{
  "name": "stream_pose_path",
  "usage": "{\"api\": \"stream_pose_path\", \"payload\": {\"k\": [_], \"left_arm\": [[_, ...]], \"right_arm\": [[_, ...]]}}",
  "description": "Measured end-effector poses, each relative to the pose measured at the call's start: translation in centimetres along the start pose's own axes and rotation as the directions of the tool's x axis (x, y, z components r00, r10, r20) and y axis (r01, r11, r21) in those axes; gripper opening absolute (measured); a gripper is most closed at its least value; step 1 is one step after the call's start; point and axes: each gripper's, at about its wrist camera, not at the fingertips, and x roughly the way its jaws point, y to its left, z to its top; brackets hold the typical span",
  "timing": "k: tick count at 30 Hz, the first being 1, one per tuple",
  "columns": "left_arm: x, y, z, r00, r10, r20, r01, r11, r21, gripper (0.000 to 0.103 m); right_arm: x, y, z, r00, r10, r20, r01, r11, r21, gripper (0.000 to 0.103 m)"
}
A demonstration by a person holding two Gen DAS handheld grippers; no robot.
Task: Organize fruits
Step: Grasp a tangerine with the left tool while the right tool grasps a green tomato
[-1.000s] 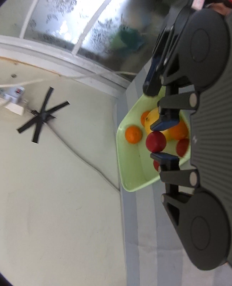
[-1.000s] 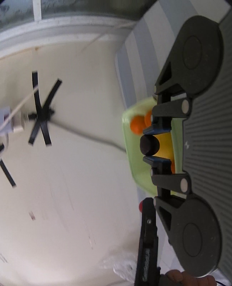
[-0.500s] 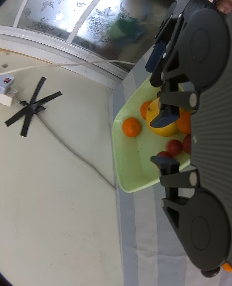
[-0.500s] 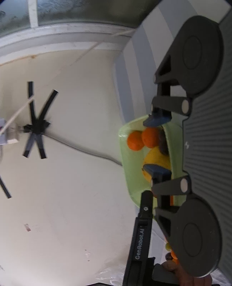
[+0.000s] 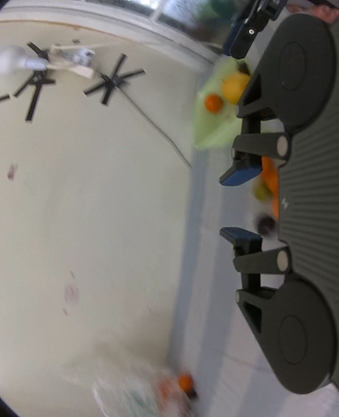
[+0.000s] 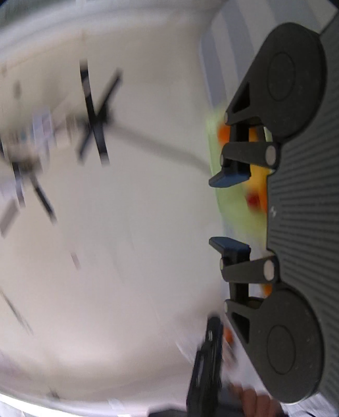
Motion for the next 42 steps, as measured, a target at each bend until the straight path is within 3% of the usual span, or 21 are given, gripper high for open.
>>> {"api": "stream_pose_path", "payload": {"k": [2, 5, 11, 18, 26, 27, 28, 32, 35, 39, 42], "left_arm": [[-0.2, 0.5, -1.3, 1.0, 0.011, -0.022, -0.011, 1.0, 0.011, 0.036], [0.3, 0.5, -2.7, 0.999, 0.009, -0.049, -0.007, 0.999, 0.041, 0.036], [1.7, -0.2, -3.9, 0.994, -0.051, -0.091, 0.059, 0.995, 0.081, 0.042], [2.9, -0.2, -4.7, 0.991, -0.071, -0.111, 0.079, 0.994, 0.07, 0.042], [3.5, 0.8, -5.1, 0.989, -0.095, -0.115, 0.098, 0.995, 0.026, 0.036], [3.5, 0.8, -5.1, 0.989, -0.094, -0.114, 0.098, 0.995, 0.026, 0.035], [3.4, 0.8, -5.1, 0.989, -0.093, -0.114, 0.096, 0.995, 0.027, 0.035], [1.9, 0.7, -5.4, 0.987, -0.114, -0.111, 0.116, 0.993, 0.015, 0.035], [-0.1, 0.2, -6.0, 0.985, -0.142, -0.096, 0.144, 0.989, 0.021, 0.035], [-2.1, -1.9, -7.4, 0.974, -0.196, -0.113, 0.205, 0.976, 0.072, 0.035], [-2.6, -3.8, -8.4, 0.969, -0.208, -0.129, 0.225, 0.966, 0.126, 0.035]], "right_arm": [[1.2, 2.4, -0.6, 0.996, 0.046, -0.07, -0.052, 0.996, -0.074, 0.044], [3.8, 4.5, -1.9, 0.98, 0.043, -0.195, -0.068, 0.99, -0.121, 0.044], [6.6, 5.7, -3.3, 0.949, -0.055, -0.309, 0.023, 0.994, -0.106, 0.044], [8.1, 6.2, -3.7, 0.934, -0.111, -0.339, 0.087, 0.993, -0.085, 0.045], [10.6, 5.9, -3.7, 0.911, -0.141, -0.386, 0.126, 0.99, -0.064, 0.044], [10.8, 5.7, -3.6, 0.909, -0.138, -0.394, 0.126, 0.99, -0.056, 0.042], [10.9, 5.6, -3.6, 0.907, -0.142, -0.397, 0.132, 0.99, -0.051, 0.03], [9.2, 6.0, -3.8, 0.916, -0.125, -0.38, 0.114, 0.992, -0.05, 0.03], [7.1, 6.6, -4.0, 0.923, -0.061, -0.38, 0.062, 0.998, -0.011, 0.03], [3.3, 7.5, -4.6, 0.931, -0.008, -0.365, 0.012, 1.0, 0.01, 0.03], [0.9, 7.5, -5.2, 0.933, -0.015, -0.359, 0.018, 1.0, 0.005, 0.03]]}}
